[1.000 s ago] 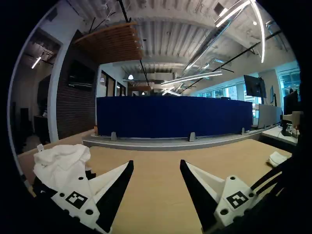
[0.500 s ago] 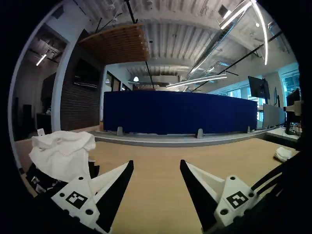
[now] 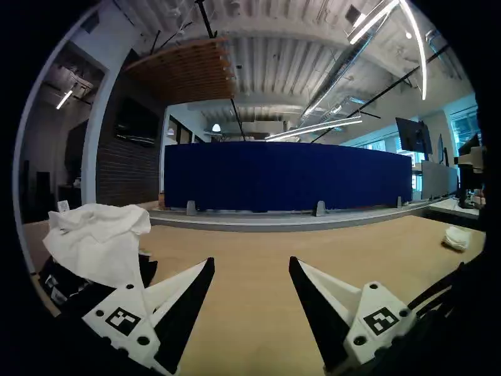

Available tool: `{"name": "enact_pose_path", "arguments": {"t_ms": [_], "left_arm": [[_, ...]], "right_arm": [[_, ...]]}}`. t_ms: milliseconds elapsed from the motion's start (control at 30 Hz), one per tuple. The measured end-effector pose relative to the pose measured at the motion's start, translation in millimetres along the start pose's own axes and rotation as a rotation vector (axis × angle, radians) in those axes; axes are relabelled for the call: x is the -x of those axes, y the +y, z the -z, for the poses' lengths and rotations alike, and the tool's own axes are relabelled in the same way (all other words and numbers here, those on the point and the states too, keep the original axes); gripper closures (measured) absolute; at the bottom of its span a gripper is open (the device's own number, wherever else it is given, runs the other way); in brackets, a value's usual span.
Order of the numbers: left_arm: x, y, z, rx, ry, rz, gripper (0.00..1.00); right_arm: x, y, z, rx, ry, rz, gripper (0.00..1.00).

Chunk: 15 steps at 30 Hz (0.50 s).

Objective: Fold towel

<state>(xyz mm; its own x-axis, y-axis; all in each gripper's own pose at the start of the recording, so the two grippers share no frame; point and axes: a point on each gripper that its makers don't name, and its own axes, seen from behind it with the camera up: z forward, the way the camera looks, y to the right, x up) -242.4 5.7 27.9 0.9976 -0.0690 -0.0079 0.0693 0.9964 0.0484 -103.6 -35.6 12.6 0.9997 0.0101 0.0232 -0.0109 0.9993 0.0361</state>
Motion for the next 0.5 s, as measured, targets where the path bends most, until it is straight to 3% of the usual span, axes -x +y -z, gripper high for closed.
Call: {"name": "enact_pose_path", "arguments": {"t_ms": [500], "left_arm": [[-2, 3.0, 0.7, -0.003, 0.000, -0.010, 0.13]], "right_arm": [[-8, 13, 0.2, 0.021, 0.018, 0.011, 0.00]]}}
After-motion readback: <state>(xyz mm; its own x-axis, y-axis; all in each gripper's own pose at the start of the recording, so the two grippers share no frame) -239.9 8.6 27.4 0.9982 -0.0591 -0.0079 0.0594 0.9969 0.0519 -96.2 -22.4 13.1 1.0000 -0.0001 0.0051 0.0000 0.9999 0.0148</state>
